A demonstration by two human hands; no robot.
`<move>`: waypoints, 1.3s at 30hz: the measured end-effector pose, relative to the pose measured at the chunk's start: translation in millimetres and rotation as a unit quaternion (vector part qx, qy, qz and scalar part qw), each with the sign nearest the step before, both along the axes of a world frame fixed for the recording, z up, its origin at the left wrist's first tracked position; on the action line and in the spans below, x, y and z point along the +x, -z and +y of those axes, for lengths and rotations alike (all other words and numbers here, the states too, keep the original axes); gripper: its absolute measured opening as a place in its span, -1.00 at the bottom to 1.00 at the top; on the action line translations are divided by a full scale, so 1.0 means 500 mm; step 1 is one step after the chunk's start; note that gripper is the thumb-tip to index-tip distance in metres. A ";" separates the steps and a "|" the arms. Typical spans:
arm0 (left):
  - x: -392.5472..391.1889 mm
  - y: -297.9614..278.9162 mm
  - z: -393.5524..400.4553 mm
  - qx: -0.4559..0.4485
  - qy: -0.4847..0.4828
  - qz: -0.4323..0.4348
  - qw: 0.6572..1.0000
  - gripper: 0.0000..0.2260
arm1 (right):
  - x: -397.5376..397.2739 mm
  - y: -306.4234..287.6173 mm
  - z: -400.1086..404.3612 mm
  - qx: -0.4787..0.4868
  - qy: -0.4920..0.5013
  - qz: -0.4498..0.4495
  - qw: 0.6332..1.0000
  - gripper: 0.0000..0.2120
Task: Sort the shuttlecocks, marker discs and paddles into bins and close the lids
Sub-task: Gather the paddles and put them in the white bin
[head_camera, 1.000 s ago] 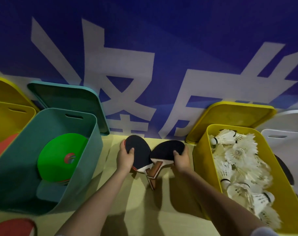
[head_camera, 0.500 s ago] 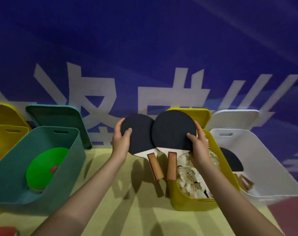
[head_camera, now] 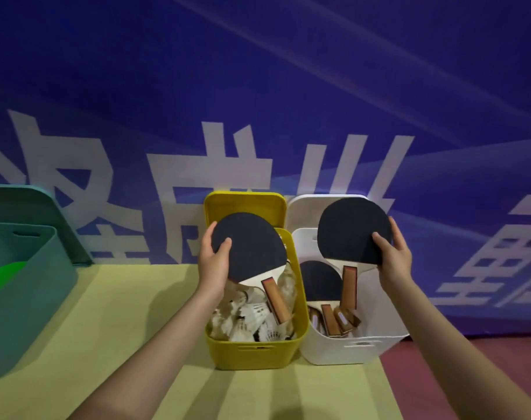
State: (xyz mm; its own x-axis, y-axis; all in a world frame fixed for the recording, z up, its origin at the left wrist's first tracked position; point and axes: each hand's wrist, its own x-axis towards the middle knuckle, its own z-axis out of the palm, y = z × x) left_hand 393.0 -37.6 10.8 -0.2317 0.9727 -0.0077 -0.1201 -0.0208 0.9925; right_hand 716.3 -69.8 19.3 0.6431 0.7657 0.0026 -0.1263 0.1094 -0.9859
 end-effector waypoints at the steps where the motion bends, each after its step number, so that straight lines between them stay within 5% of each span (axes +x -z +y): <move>1: 0.016 0.005 -0.009 -0.004 -0.009 -0.004 1.000 -0.60 | 0.028 0.016 0.004 -0.015 -0.009 -0.010 1.000 -0.46; 9: 0.100 0.035 -0.062 -0.028 -0.066 -0.035 0.997 -0.64 | 0.109 0.146 0.053 -0.132 -0.136 -0.122 0.974 -0.54; 18: 0.145 0.056 -0.004 -0.044 -0.077 -0.024 0.996 -0.69 | 0.107 0.273 0.162 -0.182 -0.276 -0.141 0.933 -0.55; 20: 0.159 0.063 0.015 -0.053 -0.082 -0.025 0.995 -0.69 | 0.113 0.310 0.199 -0.222 -0.289 -0.208 0.908 -0.53; 23: 0.189 0.076 0.039 -0.056 -0.074 -0.023 0.995 -0.68 | 0.130 0.357 0.224 -0.324 -0.296 -0.366 0.820 -0.49; 26: 0.222 0.083 0.056 -0.047 -0.057 -0.018 0.997 -0.67 | 0.129 0.354 0.222 -0.350 -0.320 -0.390 0.789 -0.47; 29: 0.255 0.083 0.071 -0.046 -0.040 -0.003 0.998 -0.66 | 0.110 0.309 0.213 -0.298 -0.254 -0.376 0.840 -0.48; 31: 0.277 0.083 0.081 -0.046 -0.022 0.004 0.999 -0.66 | 0.084 0.247 0.201 -0.210 -0.253 -0.179 0.927 -0.58; 33: 0.303 0.080 0.089 -0.043 0.003 0.031 0.999 -0.67 | 0.059 0.180 0.182 -0.137 -0.332 0.024 0.933 -0.64; 37: 0.348 0.072 0.095 -0.059 0.060 0.133 0.988 -0.66 | 0.051 0.136 0.160 -0.103 -0.350 -0.011 0.931 -0.66; 39: 0.351 0.061 0.091 -0.055 0.068 0.261 0.961 -0.62 | 0.074 0.157 0.163 -0.121 -0.300 -0.018 0.946 -0.67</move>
State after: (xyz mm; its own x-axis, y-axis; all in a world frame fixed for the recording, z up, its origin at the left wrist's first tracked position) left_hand 568.5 7.8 -19.8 -0.1034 0.9942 -0.0291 0.4015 0.0685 0.9133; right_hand 753.4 11.7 -59.2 0.0943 0.9742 -0.2048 -0.0593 -0.1999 -0.9780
